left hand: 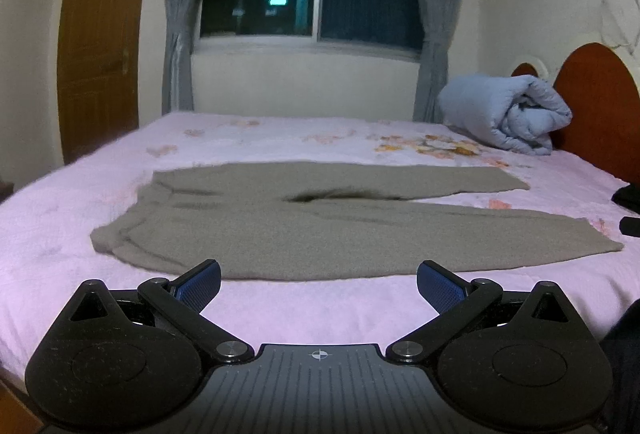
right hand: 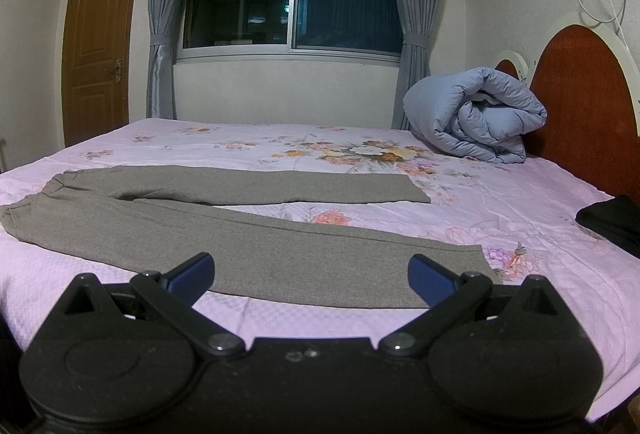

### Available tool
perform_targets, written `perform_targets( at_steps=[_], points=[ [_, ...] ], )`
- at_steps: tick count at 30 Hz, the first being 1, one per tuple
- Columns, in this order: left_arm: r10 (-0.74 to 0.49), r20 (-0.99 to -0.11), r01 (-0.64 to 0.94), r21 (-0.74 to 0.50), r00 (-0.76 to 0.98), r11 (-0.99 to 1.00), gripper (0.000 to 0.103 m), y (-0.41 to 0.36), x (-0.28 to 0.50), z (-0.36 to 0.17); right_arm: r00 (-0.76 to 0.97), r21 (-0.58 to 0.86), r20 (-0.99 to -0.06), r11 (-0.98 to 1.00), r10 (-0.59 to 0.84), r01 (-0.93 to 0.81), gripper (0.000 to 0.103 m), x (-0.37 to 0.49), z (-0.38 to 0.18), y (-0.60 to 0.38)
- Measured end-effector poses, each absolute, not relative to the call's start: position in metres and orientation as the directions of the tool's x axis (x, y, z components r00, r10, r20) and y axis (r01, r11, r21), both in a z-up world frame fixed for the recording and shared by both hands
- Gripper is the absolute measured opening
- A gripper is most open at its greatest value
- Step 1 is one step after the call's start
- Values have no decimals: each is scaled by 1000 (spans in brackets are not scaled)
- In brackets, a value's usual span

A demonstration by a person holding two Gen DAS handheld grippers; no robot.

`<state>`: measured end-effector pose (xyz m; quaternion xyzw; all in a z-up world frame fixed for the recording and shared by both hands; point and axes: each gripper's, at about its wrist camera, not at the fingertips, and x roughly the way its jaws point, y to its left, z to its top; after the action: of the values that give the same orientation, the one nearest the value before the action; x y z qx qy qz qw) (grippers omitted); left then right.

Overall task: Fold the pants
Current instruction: 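Reach both tools to the pant leg cuffs and close on them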

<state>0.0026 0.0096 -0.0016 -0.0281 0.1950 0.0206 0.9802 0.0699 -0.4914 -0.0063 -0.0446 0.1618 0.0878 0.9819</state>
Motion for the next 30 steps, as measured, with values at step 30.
perform_targets(
  at_steps=[30],
  points=[
    [224,-572,-337,-99,789,936,103,289,325,-25,896,-78,-413,974,163,-213,97,365,15,-338]
  ],
)
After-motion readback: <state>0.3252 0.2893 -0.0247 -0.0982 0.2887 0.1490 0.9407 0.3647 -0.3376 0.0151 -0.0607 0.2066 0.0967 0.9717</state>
